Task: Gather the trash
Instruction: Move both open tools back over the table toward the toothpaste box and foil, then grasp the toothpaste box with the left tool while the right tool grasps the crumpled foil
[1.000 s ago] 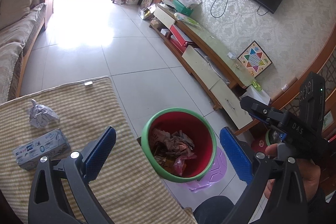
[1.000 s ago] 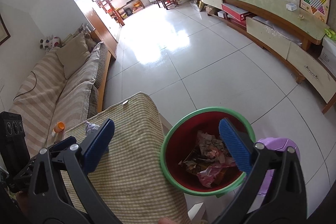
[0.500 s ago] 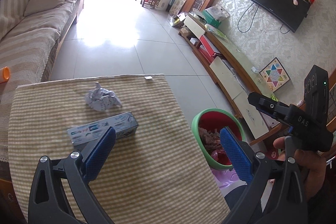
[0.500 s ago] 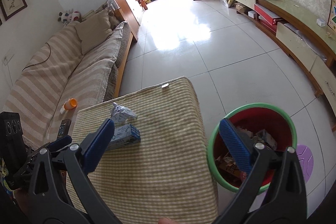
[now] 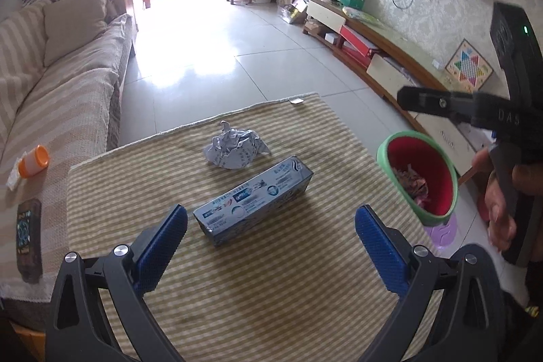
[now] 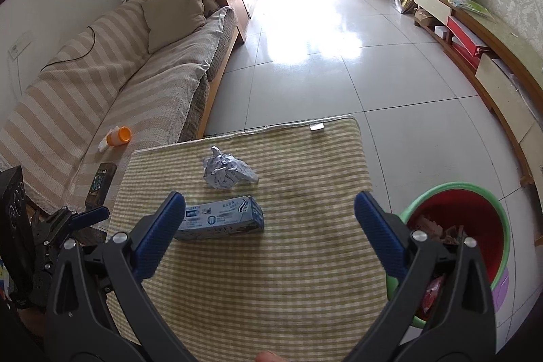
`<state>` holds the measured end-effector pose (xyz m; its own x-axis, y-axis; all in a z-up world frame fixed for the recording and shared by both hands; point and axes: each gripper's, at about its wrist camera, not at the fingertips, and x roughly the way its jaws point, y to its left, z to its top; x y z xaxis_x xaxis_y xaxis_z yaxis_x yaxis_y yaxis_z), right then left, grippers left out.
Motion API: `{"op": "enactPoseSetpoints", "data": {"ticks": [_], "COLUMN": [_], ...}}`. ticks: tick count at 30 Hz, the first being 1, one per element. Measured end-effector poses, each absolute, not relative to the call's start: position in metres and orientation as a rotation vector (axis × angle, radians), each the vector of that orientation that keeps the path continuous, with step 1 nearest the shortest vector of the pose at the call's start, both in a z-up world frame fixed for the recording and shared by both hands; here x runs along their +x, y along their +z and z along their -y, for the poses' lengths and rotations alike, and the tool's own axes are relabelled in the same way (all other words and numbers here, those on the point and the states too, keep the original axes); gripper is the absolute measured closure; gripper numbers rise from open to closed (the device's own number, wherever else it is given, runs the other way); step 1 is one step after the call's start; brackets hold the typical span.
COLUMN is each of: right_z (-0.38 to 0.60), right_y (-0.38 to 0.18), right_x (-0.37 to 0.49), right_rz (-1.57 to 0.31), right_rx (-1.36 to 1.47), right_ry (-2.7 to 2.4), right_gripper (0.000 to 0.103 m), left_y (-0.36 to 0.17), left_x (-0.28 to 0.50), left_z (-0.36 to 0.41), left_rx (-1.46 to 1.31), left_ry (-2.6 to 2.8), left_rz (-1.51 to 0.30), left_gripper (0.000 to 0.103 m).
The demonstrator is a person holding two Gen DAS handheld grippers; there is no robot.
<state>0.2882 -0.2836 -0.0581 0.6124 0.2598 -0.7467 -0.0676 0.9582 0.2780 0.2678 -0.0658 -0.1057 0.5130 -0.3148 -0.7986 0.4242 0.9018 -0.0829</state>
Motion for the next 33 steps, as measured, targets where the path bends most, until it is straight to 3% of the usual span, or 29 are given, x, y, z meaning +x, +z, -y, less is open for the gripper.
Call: {"op": "enactPoseSetpoints", "data": {"ticks": [13, 22, 25, 33], "right_z": [0.281, 0.269, 0.261, 0.229], "right_y": [-0.103, -0.119, -0.124, -0.141], "right_x": [0.342, 0.370, 0.375, 0.387], "right_rz": [-0.973, -0.990, -0.999, -1.027], "right_rx": [0.188, 0.182, 0.170, 0.133], "right_ry": [0.256, 0.289, 0.302, 0.359], "right_gripper": [0.005, 0.005, 0.005, 0.005], "left_y": [-0.180, -0.214, -0.213, -0.205], "left_x": [0.325, 0.338, 0.332, 0.296], "left_z": [0.089, 0.086, 0.081, 0.045], "left_rx": [0.416, 0.416, 0.396, 0.321], "left_ry": [-0.554, -0.590, -0.589, -0.558], "left_rz": [-1.065, -1.143, -1.131, -1.138], "left_gripper": [0.011, 0.039, 0.058, 0.063]}}
